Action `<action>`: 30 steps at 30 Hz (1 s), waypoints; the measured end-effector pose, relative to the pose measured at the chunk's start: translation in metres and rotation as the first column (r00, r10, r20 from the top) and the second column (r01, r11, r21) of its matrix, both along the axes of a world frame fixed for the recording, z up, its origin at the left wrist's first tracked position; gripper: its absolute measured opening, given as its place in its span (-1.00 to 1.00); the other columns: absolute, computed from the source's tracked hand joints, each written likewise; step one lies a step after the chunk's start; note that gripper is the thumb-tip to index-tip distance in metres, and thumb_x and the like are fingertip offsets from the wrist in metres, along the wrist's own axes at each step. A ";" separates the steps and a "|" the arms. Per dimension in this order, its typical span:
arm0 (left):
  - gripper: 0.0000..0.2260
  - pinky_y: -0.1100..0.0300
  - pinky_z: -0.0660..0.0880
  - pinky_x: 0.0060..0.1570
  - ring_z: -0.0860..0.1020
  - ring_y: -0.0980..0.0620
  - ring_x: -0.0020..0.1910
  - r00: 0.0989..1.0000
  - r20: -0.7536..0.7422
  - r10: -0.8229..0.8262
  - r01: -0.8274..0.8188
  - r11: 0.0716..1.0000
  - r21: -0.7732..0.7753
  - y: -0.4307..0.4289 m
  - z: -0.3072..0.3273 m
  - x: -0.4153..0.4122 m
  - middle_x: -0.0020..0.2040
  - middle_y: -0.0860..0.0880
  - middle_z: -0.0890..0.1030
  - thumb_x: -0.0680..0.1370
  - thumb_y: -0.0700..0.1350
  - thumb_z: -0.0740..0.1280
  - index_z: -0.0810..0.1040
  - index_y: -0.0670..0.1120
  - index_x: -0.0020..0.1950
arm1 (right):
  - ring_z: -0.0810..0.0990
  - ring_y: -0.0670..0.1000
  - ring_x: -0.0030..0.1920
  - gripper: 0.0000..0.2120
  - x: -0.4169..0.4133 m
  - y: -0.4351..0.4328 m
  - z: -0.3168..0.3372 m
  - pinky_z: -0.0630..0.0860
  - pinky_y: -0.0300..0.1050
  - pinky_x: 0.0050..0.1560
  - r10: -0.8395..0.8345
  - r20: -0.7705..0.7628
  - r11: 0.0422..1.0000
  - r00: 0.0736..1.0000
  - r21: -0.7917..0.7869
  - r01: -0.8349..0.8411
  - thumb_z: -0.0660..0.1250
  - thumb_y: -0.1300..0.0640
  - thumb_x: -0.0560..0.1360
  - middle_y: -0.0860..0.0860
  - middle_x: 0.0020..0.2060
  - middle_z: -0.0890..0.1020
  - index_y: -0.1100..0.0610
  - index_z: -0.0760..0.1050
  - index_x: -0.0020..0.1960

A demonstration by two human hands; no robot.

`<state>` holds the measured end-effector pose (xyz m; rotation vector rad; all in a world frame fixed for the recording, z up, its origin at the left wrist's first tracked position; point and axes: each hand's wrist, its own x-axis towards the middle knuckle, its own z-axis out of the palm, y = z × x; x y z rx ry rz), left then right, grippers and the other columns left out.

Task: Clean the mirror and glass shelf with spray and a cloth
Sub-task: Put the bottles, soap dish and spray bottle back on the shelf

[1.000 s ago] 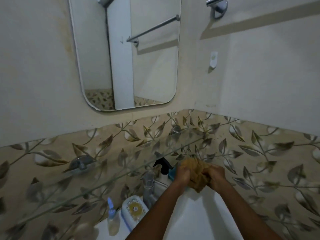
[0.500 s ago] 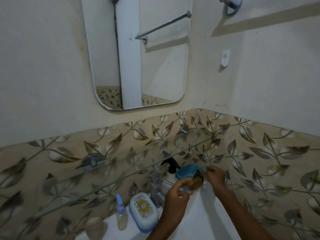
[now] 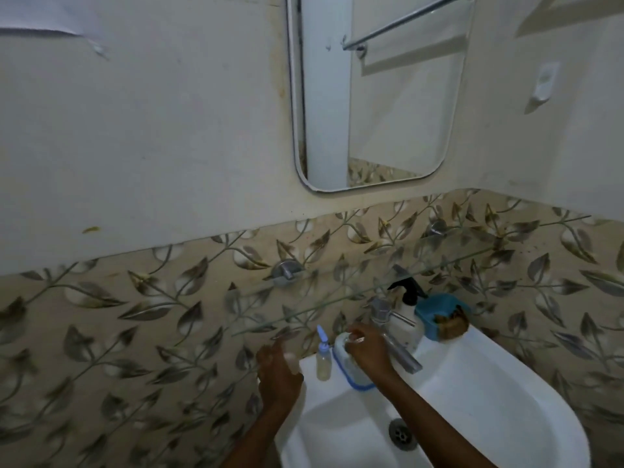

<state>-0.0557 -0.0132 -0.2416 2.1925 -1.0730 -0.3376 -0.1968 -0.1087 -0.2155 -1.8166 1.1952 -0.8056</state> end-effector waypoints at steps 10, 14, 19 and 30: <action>-0.83 0.15 0.40 -0.17 0.55 0.02 -0.11 0.998 -0.056 -0.036 0.018 0.956 -0.292 0.036 0.019 -0.011 -0.16 0.07 0.57 0.52 0.03 0.28 0.49 -0.06 -0.11 | 0.55 0.15 0.14 -0.54 0.048 -0.001 -0.039 0.45 -0.07 0.01 0.072 -0.247 0.990 0.966 0.138 -0.039 0.51 0.14 0.31 0.16 0.11 0.57 0.23 0.44 0.13; -0.78 0.26 0.48 -0.18 0.53 0.21 -0.16 0.985 0.067 -0.160 0.173 0.902 -0.395 0.064 0.074 -0.016 -0.17 0.20 0.57 0.36 -0.10 0.47 0.51 0.12 -0.09 | 0.58 0.15 0.12 -0.61 0.054 -0.001 -0.042 0.51 -0.03 0.09 0.060 -0.266 0.993 0.962 0.118 -0.029 0.46 0.09 0.35 0.17 0.10 0.61 0.21 0.51 0.11; -0.72 0.44 0.47 -0.31 0.56 0.25 -0.18 0.963 0.195 -0.185 0.264 0.794 -0.548 0.088 0.159 0.005 -0.19 0.22 0.58 0.32 -0.04 0.51 0.48 0.25 -0.15 | 0.60 0.11 -0.17 -0.86 0.052 0.000 -0.043 0.51 -0.05 -0.19 0.025 -0.178 0.991 0.984 0.133 -0.001 0.48 0.27 0.33 0.16 -0.20 0.60 0.19 0.50 -0.23; -0.54 0.49 0.44 -0.35 0.53 0.21 -0.15 0.981 0.079 -0.178 0.192 0.813 -0.549 0.033 0.174 0.063 -0.10 0.15 0.54 0.31 -0.16 0.55 0.42 0.13 0.06 | 0.41 -0.06 -0.50 -0.81 -0.007 0.033 0.048 0.33 -0.20 -0.44 0.131 -0.009 0.988 0.991 0.085 -0.129 0.39 0.39 0.31 0.07 -0.47 0.42 0.23 0.38 -0.26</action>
